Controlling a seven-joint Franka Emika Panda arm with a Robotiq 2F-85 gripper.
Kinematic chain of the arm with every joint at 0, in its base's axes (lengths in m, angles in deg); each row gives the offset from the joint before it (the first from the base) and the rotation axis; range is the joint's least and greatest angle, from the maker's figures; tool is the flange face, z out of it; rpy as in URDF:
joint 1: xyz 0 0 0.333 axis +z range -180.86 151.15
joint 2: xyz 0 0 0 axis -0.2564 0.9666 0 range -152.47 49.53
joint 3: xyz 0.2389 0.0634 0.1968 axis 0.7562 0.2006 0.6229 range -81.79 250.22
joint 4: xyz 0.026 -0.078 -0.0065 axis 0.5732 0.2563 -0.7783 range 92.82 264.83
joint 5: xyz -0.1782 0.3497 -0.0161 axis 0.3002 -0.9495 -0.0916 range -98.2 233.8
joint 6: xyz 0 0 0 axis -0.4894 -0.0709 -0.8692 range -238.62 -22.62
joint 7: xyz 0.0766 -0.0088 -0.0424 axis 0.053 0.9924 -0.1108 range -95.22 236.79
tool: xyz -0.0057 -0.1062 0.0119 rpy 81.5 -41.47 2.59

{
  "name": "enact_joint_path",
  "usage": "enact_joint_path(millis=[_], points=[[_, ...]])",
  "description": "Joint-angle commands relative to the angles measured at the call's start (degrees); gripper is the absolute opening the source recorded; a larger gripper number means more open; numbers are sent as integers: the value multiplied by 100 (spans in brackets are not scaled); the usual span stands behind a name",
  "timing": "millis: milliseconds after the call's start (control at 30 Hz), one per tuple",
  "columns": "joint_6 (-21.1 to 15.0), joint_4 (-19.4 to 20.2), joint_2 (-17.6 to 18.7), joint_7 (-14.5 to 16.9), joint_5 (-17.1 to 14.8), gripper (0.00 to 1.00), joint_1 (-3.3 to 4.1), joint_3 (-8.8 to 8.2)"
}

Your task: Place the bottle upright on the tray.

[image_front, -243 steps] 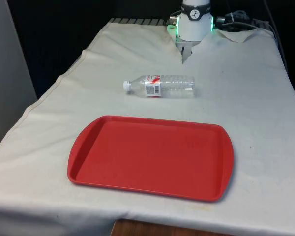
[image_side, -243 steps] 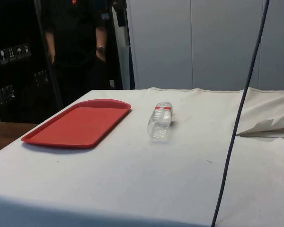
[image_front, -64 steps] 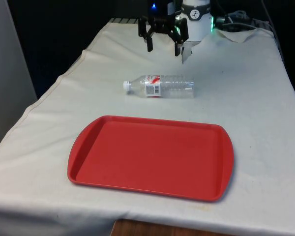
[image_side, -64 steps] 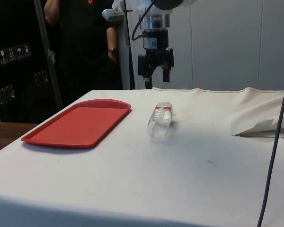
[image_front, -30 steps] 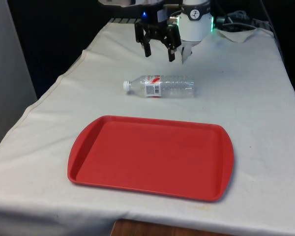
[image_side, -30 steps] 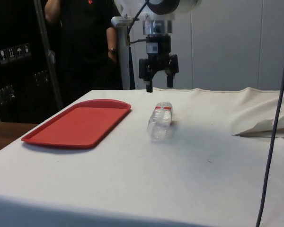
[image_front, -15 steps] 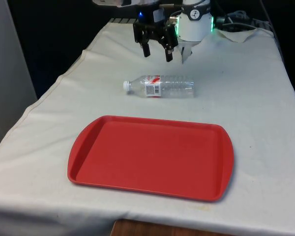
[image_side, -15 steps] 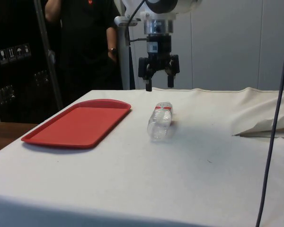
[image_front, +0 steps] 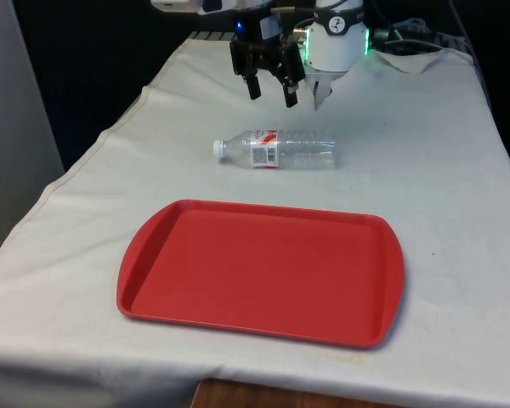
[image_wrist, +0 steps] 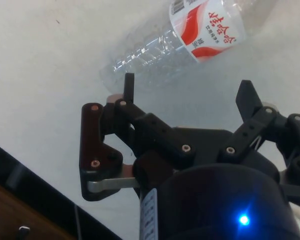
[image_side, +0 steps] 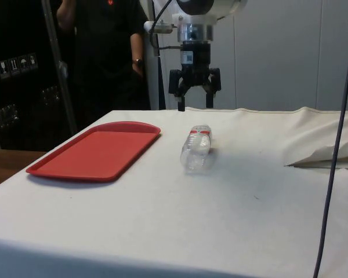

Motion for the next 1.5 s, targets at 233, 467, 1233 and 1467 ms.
enact_joint_path(millis=[233, 467, 1233, 1467], points=[[155, -46, 11, 46, -252, 100, -29, -29], [218, -46, 11, 40, -401, 100, -29, -63], [418, -6, 23, -315, -728, 100, -23, -143], [424, 29, 40, -504, -779, 100, -23, -149]])
